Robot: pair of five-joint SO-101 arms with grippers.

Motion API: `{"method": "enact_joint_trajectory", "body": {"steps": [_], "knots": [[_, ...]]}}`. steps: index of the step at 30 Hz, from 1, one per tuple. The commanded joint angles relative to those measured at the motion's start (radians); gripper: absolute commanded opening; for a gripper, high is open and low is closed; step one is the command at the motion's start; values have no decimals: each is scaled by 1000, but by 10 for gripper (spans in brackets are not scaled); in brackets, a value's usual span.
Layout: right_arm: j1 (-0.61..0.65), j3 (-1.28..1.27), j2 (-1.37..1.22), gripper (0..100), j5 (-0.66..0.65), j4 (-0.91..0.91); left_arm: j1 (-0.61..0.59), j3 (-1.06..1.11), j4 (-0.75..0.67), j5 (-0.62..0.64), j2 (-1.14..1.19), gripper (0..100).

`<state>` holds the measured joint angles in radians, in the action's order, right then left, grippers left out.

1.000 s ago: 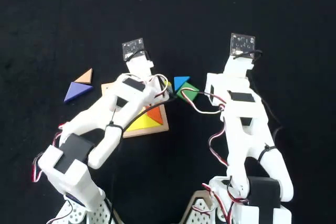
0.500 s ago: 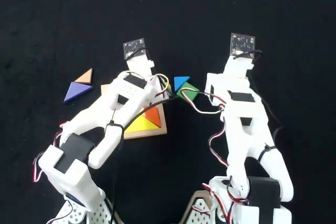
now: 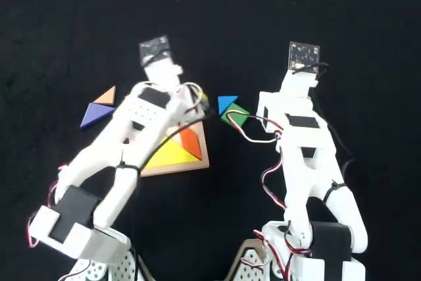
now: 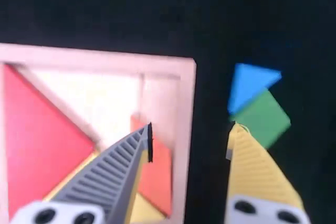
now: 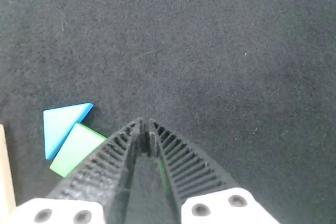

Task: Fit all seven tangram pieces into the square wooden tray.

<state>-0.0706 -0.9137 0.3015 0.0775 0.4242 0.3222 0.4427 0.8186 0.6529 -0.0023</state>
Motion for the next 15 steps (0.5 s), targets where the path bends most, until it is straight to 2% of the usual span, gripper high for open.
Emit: {"method": "enact_joint_trajectory", "body": {"steps": [1, 15], "knots": [[-6, 7, 48, 12, 3, -18, -50, 81, -170, -5, -12, 248], [-6, 7, 48, 12, 3, -18, 1, 108, -195, -5, 58, 246]]}}
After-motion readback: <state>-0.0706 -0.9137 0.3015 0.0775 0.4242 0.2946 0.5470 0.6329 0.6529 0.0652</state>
